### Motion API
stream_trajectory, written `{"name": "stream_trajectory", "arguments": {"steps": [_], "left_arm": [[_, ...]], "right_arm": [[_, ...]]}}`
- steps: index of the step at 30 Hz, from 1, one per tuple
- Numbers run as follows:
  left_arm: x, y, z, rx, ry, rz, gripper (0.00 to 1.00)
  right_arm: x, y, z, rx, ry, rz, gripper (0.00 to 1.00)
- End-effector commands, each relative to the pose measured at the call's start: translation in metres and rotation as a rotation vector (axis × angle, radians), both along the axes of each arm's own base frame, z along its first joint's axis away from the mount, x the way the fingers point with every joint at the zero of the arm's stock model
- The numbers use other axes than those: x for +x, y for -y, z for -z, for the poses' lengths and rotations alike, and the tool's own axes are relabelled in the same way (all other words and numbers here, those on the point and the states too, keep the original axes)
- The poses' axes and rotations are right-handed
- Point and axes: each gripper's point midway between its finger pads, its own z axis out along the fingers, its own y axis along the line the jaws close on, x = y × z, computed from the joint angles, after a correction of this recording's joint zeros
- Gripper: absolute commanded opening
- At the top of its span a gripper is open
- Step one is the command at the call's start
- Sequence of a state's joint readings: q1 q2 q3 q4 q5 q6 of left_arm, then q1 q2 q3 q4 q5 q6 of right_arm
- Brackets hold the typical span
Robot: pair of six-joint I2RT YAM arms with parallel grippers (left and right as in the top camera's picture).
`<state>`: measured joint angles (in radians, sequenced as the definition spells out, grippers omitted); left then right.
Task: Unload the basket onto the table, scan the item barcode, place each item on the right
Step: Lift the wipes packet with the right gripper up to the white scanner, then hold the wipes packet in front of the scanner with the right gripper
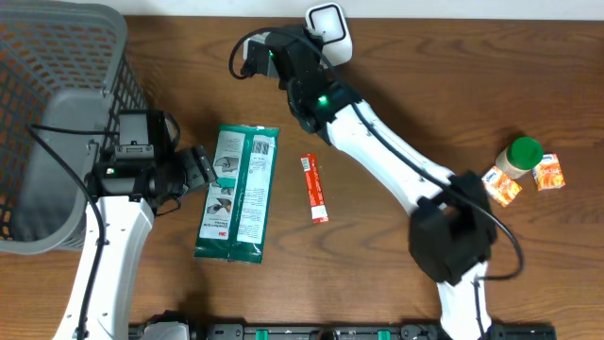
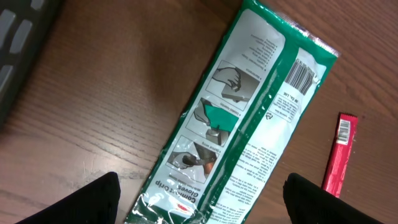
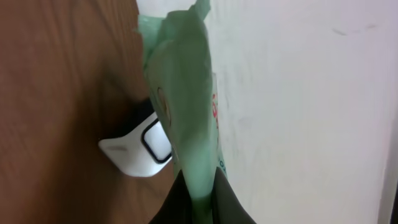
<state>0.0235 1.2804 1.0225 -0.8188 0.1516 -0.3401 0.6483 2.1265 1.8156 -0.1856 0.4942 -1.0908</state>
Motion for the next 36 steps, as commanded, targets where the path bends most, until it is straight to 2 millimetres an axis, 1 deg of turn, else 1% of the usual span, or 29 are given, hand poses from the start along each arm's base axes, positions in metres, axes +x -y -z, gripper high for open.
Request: {"name": "stream_trajectory", "arguments": {"steps": [1,9,13,17,19,21,25,27,30,34,36], "left_arm": [[0.002,-0.001,-0.003,0.0,0.004,-0.001,0.85],[0.002,-0.001,-0.003,0.0,0.004,-0.001,0.85],[0.002,-0.001,-0.003,0.0,0.004,-0.001,0.85],[0.002,-0.001,-0.003,0.0,0.004,-0.001,0.85],[0.002,-0.001,-0.003,0.0,0.004,-0.001,0.85],[0.002,-0.001,-0.003,0.0,0.004,-0.001,0.85],[0.002,-0.001,-0.002,0.0,0.003,-0.001,0.85],[0.002,-0.001,-0.003,0.0,0.004,-0.001,0.85],[0.002,-0.001,-0.003,0.0,0.004,-0.001,0.85],[0.002,-0.001,-0.003,0.0,0.004,-0.001,0.85],[0.002,-0.001,-0.003,0.0,0.004,-0.001,0.85]], "right_arm": [[0.026,0.014,0.017,-0.098,0.047,0.018,0.01],[0.071,0.035,0.055,-0.038,0.125,0.069,0.01],[0.087,0.04,0.073,-0.006,0.147,0.043,0.01],[0.096,0.044,0.078,0.02,0.188,0.052,0.01],[0.098,0.045,0.08,0.029,0.201,0.053,0.01],[0.098,0.041,0.085,0.034,0.192,0.033,0.01],[0.096,0.03,0.094,0.124,0.149,-0.003,0.01],[0.095,0.028,0.096,0.17,0.131,-0.006,0.01],[0.095,0.031,0.1,0.226,0.109,0.021,0.01],[0.092,0.035,0.114,0.205,0.052,0.027,0.01],[0.092,0.038,0.118,0.208,0.035,0.035,0.01]]}}
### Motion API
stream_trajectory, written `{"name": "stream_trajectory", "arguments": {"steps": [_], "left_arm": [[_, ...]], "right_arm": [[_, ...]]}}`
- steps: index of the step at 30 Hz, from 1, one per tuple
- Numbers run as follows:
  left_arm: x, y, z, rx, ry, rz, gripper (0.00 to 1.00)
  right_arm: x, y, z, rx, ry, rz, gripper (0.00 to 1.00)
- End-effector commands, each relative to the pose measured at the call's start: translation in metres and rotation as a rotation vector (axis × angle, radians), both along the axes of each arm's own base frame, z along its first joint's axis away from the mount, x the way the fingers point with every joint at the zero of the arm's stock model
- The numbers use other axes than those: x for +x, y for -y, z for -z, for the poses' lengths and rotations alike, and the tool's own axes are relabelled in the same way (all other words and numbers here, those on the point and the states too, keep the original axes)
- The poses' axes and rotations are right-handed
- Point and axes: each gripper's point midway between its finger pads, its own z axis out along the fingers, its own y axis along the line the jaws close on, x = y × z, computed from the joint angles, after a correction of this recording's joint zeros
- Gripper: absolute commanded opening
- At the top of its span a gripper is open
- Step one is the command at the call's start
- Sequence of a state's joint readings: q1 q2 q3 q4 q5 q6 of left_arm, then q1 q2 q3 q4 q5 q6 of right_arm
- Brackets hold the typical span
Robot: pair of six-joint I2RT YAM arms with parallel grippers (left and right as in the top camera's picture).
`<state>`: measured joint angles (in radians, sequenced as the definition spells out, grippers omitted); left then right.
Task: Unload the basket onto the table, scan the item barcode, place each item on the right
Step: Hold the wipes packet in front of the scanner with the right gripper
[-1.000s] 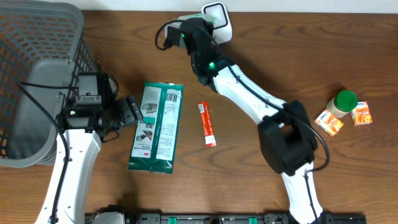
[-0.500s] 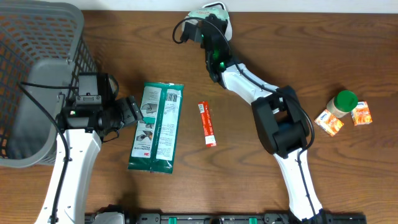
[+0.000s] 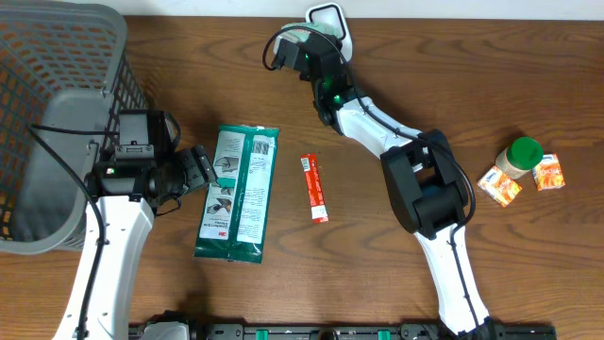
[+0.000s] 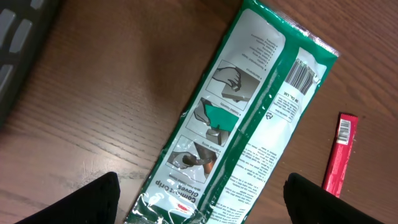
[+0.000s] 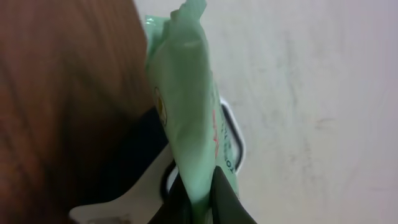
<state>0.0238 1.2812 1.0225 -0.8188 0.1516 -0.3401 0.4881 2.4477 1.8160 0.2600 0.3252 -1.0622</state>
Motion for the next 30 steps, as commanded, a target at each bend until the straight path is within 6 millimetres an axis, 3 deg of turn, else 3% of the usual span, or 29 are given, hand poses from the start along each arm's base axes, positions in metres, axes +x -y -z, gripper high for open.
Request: {"name": "stream_trajectory", "arguments": {"steps": [1,10,19,22,30], "left_arm": [[0.002,-0.001,-0.003,0.0,0.004,-0.001,0.85],[0.002,-0.001,-0.003,0.0,0.004,-0.001,0.85],[0.002,-0.001,-0.003,0.0,0.004,-0.001,0.85],[0.002,-0.001,-0.003,0.0,0.004,-0.001,0.85],[0.002,-0.001,-0.003,0.0,0.004,-0.001,0.85]], "right_arm": [[0.003,0.006,0.006,0.057,-0.032,0.016,0.01],[0.009,0.006,0.001,0.006,-0.005,-0.079,0.01],[0.023,0.006,-0.03,0.141,0.133,-0.068,0.01],[0.022,0.004,-0.027,0.155,0.122,-0.077,0.01],[0.024,0.01,0.008,0.132,0.067,-0.064,0.01]]}}
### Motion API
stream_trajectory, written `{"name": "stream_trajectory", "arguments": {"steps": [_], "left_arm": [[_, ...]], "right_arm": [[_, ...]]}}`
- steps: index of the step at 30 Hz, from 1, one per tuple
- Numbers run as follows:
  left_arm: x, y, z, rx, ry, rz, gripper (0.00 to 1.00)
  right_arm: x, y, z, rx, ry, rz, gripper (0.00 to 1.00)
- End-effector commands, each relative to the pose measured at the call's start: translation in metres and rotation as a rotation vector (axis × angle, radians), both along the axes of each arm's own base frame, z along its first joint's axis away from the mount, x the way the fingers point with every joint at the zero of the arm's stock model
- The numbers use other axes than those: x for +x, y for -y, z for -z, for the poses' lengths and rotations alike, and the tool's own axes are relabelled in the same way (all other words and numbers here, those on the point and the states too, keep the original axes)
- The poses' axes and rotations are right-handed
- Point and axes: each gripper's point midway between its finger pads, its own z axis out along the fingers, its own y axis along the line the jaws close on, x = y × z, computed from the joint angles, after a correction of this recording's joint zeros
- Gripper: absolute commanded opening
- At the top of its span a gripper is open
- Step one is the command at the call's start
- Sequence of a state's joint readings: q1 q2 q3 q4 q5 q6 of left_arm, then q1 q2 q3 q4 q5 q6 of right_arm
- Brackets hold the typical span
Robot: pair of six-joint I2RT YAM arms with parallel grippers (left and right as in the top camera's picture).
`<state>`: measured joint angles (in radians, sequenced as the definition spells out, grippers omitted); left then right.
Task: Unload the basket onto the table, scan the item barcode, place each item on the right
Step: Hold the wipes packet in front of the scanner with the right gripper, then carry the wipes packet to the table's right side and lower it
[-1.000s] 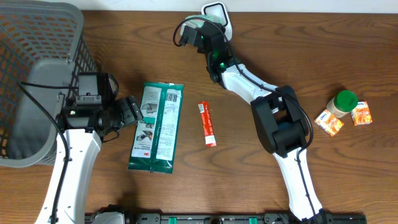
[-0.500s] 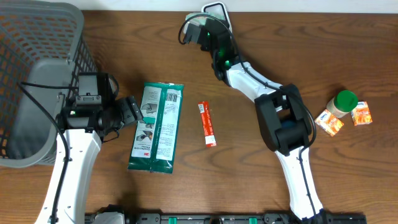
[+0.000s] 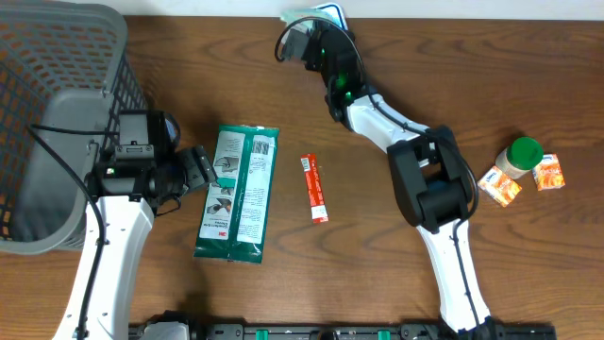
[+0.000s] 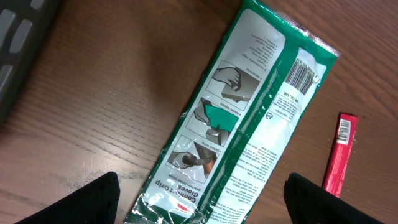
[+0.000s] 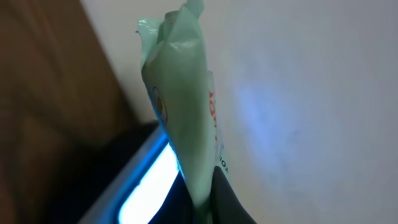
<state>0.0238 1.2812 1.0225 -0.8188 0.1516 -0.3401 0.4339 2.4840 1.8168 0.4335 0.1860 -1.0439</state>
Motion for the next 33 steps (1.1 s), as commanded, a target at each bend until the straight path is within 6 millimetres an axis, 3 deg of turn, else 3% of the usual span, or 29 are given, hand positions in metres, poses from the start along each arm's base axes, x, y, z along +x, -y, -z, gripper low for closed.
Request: {"name": "stream_trajectory", "arguments": {"steps": [1,6,10,12,13,17,18,20,22,25,33], "left_arm": [[0.002,-0.001,-0.003,0.0,0.004,-0.001,0.85],[0.002,-0.001,-0.003,0.0,0.004,-0.001,0.85],[0.002,-0.001,-0.003,0.0,0.004,-0.001,0.85],[0.002,-0.001,-0.003,0.0,0.004,-0.001,0.85],[0.002,-0.001,-0.003,0.0,0.004,-0.001,0.85],[0.002,-0.001,-0.003,0.0,0.004,-0.001,0.85],[0.002,-0.001,-0.003,0.0,0.004,-0.001,0.85],[0.002,-0.001,-0.003,0.0,0.004,-0.001,0.85],[0.002,-0.001,-0.003,0.0,0.004,-0.001,0.85],[0.002,-0.001,-0.003,0.0,0.004,-0.001,0.85],[0.002,-0.001,-0.003,0.0,0.004,-0.001,0.85]], "right_arm": [[0.004,0.008,0.023,0.017,-0.039,0.011,0.01],[0.009,0.014,0.017,0.107,-0.035,0.042,0.01],[0.006,0.005,-0.008,0.221,-0.042,-0.003,0.01],[0.001,-0.003,-0.03,0.301,-0.058,-0.057,0.01],[-0.002,-0.004,-0.055,0.374,-0.064,-0.071,0.01],[-0.016,0.008,-0.113,0.495,-0.102,-0.04,0.01],[-0.031,0.014,-0.131,0.511,-0.163,-0.017,0.01],[-0.053,0.022,-0.142,0.537,-0.269,0.025,0.01],[-0.08,0.032,-0.143,0.58,-0.403,0.094,0.01],[-0.126,0.058,-0.129,0.559,-0.609,0.215,0.01],[-0.235,0.127,-0.048,0.366,-1.107,0.534,0.01]]}}
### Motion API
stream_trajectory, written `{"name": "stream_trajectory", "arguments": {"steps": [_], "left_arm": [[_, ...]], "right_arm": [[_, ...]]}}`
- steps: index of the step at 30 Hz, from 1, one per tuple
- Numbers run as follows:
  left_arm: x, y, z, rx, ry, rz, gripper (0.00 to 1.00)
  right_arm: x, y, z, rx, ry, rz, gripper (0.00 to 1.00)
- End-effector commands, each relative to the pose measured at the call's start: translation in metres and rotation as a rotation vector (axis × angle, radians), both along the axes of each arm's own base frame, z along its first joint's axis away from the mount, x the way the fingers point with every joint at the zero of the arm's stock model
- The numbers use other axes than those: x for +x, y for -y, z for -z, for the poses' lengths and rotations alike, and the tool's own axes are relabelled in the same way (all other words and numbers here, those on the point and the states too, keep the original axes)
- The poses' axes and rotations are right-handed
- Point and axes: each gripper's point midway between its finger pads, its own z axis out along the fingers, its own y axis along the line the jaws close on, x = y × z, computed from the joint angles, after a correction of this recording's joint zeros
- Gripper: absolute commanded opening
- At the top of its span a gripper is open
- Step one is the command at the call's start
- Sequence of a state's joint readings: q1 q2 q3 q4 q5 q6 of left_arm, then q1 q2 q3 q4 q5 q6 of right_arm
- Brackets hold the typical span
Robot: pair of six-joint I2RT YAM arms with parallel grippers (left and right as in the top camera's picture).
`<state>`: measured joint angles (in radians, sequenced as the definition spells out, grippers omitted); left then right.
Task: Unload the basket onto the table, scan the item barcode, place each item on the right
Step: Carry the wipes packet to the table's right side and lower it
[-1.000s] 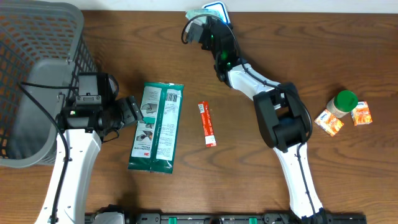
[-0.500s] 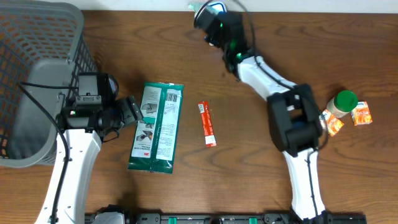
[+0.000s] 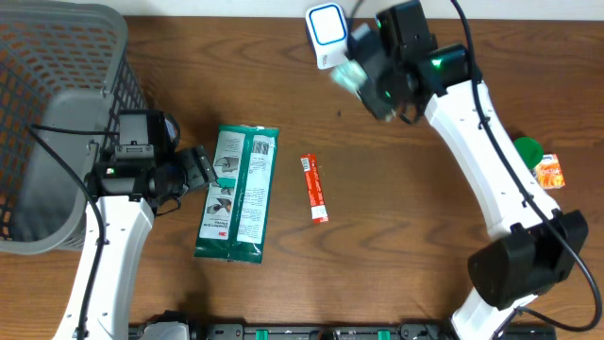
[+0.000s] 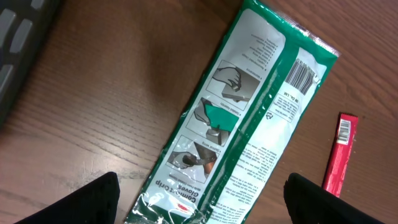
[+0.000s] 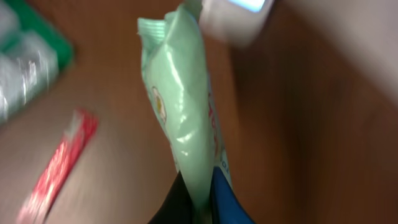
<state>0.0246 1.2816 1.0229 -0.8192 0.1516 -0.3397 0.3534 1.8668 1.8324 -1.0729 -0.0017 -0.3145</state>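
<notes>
My right gripper (image 3: 363, 83) is shut on a pale green packet (image 3: 349, 76), held just in front of the white scanner (image 3: 326, 33) at the table's back edge. In the right wrist view the packet (image 5: 185, 118) stands edge-on between the fingers (image 5: 186, 202), with the scanner (image 5: 239, 17) above it. My left gripper (image 3: 196, 168) stands open beside a long green glove package (image 3: 238, 194). In the left wrist view that package (image 4: 249, 118) lies barcode side up below the open gripper (image 4: 200, 182).
A red stick packet (image 3: 314, 187) lies right of the glove package. A grey basket (image 3: 57, 123) fills the far left. A green-capped bottle (image 3: 526, 149) and an orange packet (image 3: 549, 173) sit at the right edge, partly behind my right arm.
My right gripper, still holding the pale green packet, has come away from the lit scanner face and is now in front and to the right of it. The left arm is unchanged.
The right gripper held the green packet left of the scanner, then closer to it, then against its face with a blue glow showing. Now the packet is held away from the scanner. The left gripper stayed open over the glove package throughout.
</notes>
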Motion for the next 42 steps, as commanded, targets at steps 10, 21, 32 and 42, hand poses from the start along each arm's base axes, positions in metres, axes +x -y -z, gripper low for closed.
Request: {"name": "stream_trajectory", "arguments": {"steps": [10,21,32,42], "left_arm": [[0.002,-0.001,-0.003,0.0,0.005,0.0,0.85],[0.002,-0.001,-0.003,0.0,0.005,0.0,0.85],[0.002,-0.001,-0.003,0.0,0.005,0.0,0.85],[0.002,-0.001,-0.003,0.0,0.005,0.0,0.85]], "right_arm": [[-0.032,0.089,0.087,-0.025,-0.295,0.408,0.01],[-0.077,0.171,0.159,-0.154,-0.408,0.655,0.01],[-0.073,0.187,0.17,-0.14,-0.372,0.697,0.99],[-0.071,0.182,0.17,-0.129,-0.369,0.687,0.01]]}}
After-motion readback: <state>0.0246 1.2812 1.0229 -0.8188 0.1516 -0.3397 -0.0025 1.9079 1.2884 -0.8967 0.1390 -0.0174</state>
